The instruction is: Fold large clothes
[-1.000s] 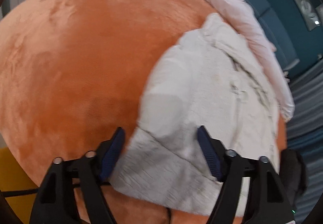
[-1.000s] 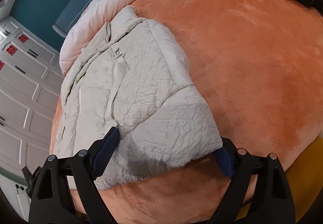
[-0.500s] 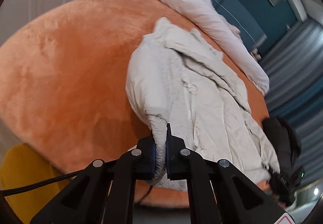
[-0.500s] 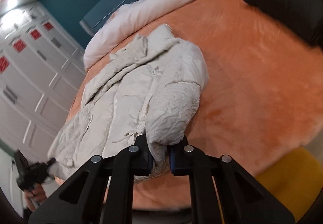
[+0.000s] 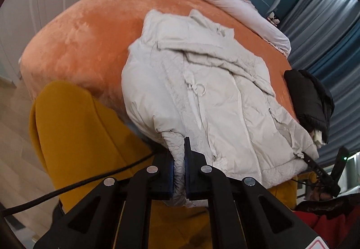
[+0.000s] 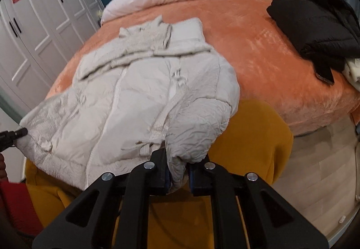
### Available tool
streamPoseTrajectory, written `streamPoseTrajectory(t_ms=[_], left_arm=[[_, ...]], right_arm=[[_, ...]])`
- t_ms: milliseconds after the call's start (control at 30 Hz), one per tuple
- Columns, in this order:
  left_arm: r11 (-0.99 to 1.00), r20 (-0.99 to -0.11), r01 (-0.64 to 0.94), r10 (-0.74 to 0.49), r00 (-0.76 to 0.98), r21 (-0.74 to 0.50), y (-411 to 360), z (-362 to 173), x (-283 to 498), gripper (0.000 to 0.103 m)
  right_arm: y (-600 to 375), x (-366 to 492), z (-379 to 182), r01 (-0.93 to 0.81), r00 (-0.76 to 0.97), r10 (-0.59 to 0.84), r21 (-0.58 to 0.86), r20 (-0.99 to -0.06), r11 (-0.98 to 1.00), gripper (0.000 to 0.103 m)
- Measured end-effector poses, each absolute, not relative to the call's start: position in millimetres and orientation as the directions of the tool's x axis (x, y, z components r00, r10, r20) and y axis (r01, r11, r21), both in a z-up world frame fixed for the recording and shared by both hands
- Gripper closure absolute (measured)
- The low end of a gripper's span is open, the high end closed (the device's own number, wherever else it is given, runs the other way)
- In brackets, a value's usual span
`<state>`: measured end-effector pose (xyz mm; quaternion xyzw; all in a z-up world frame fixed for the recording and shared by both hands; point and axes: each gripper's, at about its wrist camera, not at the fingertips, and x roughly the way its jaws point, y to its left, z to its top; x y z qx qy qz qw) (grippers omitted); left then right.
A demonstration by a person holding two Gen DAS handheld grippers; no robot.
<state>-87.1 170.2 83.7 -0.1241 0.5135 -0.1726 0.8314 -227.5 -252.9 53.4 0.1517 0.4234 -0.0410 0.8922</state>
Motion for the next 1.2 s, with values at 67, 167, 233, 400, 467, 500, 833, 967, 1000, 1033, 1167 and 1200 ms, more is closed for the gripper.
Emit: streamPoseTrajectory(t_ms=[67, 167, 233, 400, 467, 500, 833, 967, 1000, 1033, 1167, 1200], left_arm=[[0.909, -0.798, 0.142, -0.412, 0.439, -0.391, 171, 87, -79, 0.099], [0.892, -0.738, 0.125, -0.432, 0.519, -0.435, 172, 102, -59, 0.099], [0.883, -0.696, 0.127, -0.438, 0.569, -0.451, 169, 111, -49, 0.099], [0.848, -0.576, 0.127, -0.452, 0.681, -0.515, 161, 131, -15, 0.098], [0.848, -0.552, 0.125, -0.439, 0.709, -0.515, 158, 135, -3, 0.098], [0.846, -0.539, 0.123, -0.436, 0.721, -0.519, 157, 136, 5, 0.098], [0.886, -0.518, 0.111, -0.360, 0.776, -0.450, 139, 144, 87, 0.096], [0.913, -0.536, 0.081, -0.304, 0.787, -0.399, 127, 137, 125, 0.095], [0.919, -0.541, 0.077, -0.293, 0.789, -0.386, 122, 133, 138, 0.095], [0.925, -0.544, 0.069, -0.279, 0.791, -0.374, 120, 130, 145, 0.094], [0.946, -0.570, 0.029, -0.219, 0.792, -0.323, 107, 116, 186, 0.090], [0.948, -0.582, 0.022, -0.214, 0.784, -0.318, 105, 112, 200, 0.090]], right_arm=[[-254, -222, 61, 0.207, 0.666, 0.065, 0.268, -0.743, 0.941, 0.093], [-252, -215, 78, 0.195, 0.726, 0.051, 0.276, -0.686, 0.941, 0.092], [-255, -205, 91, 0.195, 0.767, 0.042, 0.294, -0.640, 0.936, 0.092], [-269, -179, 112, 0.215, 0.842, 0.006, 0.345, -0.539, 0.914, 0.092], [-271, -169, 117, 0.224, 0.860, -0.009, 0.360, -0.511, 0.906, 0.092], [-272, -162, 120, 0.233, 0.868, -0.027, 0.357, -0.496, 0.904, 0.092], [-281, -78, 137, 0.240, 0.906, -0.081, 0.344, -0.416, 0.908, 0.092], [-288, -31, 135, 0.241, 0.908, -0.079, 0.359, -0.411, 0.902, 0.092], [-290, -19, 133, 0.245, 0.907, -0.081, 0.361, -0.413, 0.900, 0.091], [-292, -8, 130, 0.248, 0.907, -0.083, 0.364, -0.413, 0.898, 0.091], [-300, 39, 121, 0.260, 0.902, -0.088, 0.368, -0.422, 0.893, 0.087], [-302, 46, 120, 0.264, 0.902, -0.090, 0.374, -0.423, 0.889, 0.085]])
